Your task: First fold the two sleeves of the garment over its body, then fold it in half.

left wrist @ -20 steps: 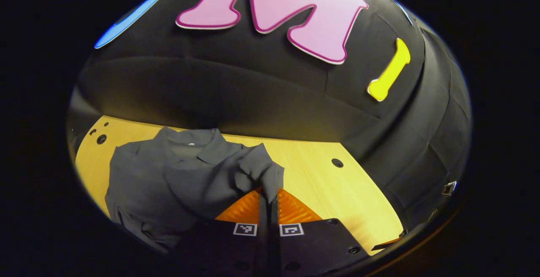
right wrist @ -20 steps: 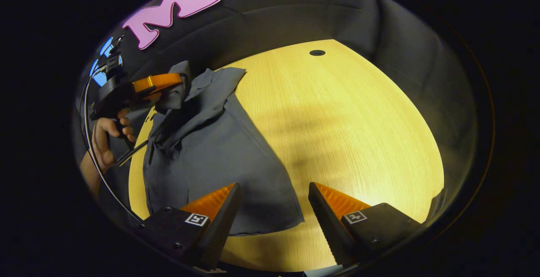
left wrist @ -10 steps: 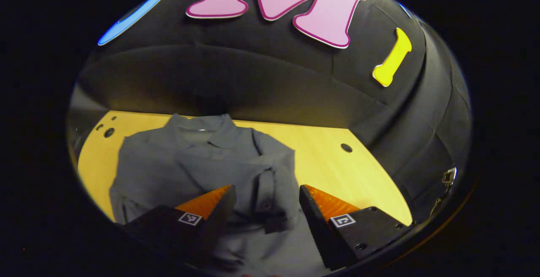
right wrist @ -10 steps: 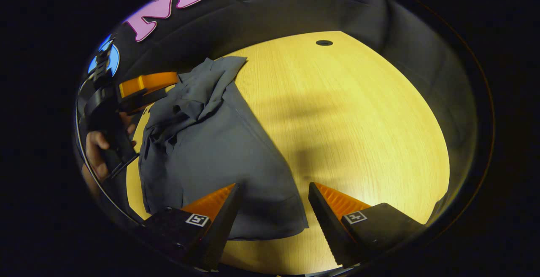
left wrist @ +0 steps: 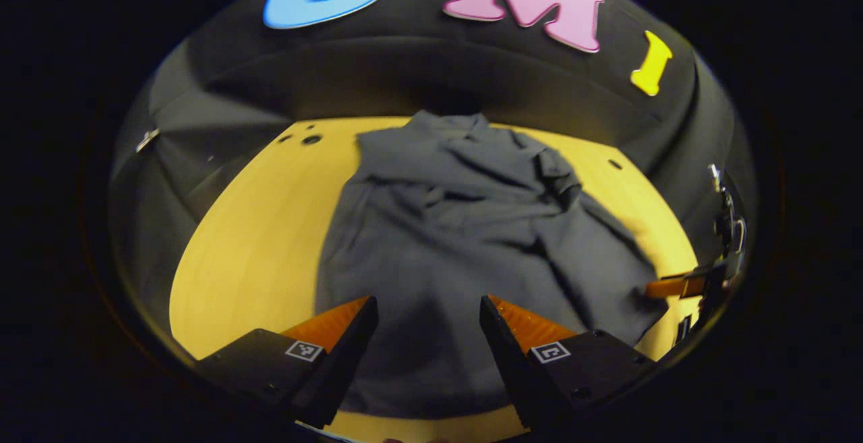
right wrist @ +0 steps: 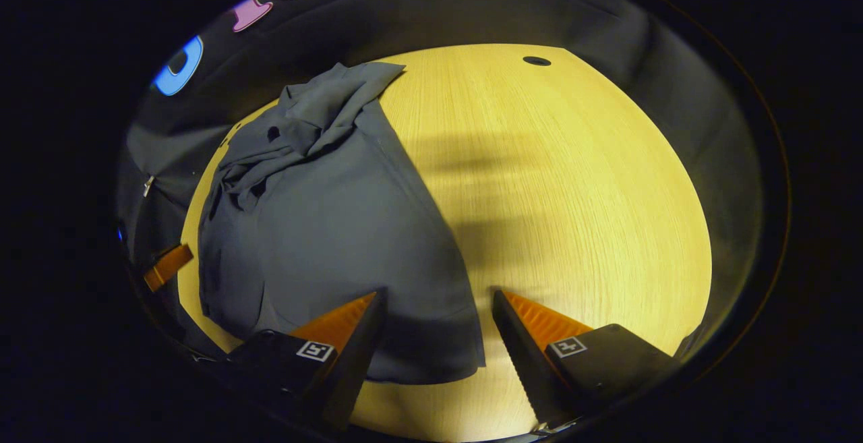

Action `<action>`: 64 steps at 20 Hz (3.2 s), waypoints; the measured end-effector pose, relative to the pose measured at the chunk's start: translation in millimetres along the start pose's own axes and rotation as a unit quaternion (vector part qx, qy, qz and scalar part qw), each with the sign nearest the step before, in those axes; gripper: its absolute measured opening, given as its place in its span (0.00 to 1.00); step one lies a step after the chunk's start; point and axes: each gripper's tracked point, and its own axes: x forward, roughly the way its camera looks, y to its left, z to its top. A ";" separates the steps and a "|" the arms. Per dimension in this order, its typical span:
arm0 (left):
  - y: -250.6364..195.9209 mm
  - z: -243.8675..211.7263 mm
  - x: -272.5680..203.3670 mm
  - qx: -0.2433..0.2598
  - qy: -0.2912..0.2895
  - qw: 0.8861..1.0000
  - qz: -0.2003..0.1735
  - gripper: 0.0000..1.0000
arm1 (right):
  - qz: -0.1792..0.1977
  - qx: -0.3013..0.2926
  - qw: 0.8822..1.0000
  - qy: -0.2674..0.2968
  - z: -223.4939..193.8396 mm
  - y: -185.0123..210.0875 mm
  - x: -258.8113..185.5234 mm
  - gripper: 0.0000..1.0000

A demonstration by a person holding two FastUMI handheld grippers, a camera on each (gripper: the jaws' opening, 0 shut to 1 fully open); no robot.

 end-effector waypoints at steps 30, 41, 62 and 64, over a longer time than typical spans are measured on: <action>-37.5 -45.0 15.5 0.018 0.044 0.999 -0.021 0.06 | 0.077 -0.162 0.983 0.040 -29.2 129.9 14.9 0.08; -29.3 76.6 -27.0 -0.066 -0.075 0.995 -0.016 0.05 | 0.134 -0.119 0.984 -0.012 21.1 160.4 -8.1 0.08; -18.4 310.5 84.7 -0.093 -0.229 0.968 -0.029 0.05 | 0.151 -0.069 0.965 -0.203 290.4 184.6 47.1 0.07; -15.6 322.0 108.6 -0.093 -0.231 0.968 -0.029 0.05 | 0.149 -0.071 0.963 -0.213 310.5 184.6 59.7 0.07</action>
